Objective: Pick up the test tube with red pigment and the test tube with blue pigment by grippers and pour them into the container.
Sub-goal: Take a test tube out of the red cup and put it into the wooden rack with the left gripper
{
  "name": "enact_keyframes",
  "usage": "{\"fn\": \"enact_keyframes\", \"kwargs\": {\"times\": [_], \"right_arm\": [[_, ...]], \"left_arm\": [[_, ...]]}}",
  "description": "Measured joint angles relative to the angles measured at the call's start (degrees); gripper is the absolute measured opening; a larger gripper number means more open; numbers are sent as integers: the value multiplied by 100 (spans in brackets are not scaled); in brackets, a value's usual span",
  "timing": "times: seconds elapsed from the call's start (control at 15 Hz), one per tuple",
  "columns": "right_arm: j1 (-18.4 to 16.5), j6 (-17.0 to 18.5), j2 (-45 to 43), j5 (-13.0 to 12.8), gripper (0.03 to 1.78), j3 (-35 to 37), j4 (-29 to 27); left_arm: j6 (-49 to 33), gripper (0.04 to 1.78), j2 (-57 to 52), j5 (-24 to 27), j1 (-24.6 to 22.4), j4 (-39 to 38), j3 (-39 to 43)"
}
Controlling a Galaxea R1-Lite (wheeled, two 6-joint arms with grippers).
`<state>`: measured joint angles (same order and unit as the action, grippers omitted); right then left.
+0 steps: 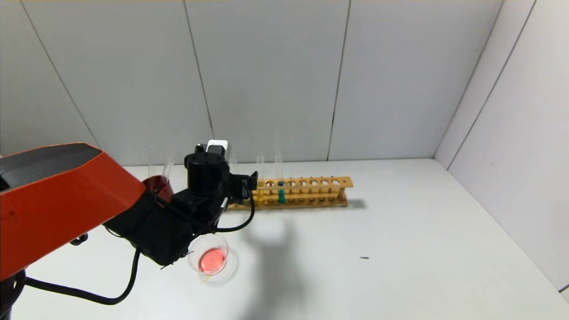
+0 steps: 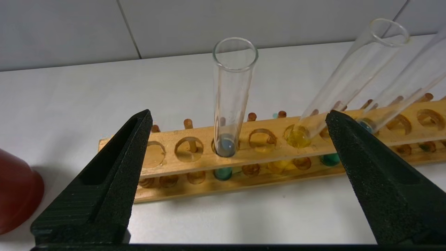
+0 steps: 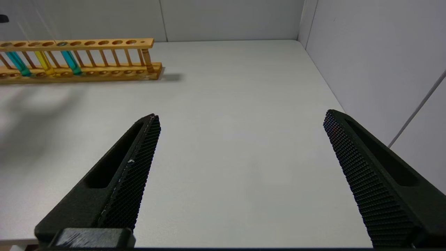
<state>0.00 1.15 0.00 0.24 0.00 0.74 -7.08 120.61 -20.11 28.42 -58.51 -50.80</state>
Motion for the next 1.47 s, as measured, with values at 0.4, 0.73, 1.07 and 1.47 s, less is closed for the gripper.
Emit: {"fn": "enact_keyframes", "kwargs": {"times": [0.4,0.73,1.07,1.47], "right_arm": [[2,-2,0,0,171,0,0],[0,0,0,-2,171,0,0],[0,0,0,-2,171,0,2],[0,0,0,0,171,0,2]], "left_arm": [[12,175,240,9,-140,0,-324],[26,175,254,69,-251,0,-355],[33,175,257,74,-240,5,-388],[41,175,278,77,-240,46,-501]]}}
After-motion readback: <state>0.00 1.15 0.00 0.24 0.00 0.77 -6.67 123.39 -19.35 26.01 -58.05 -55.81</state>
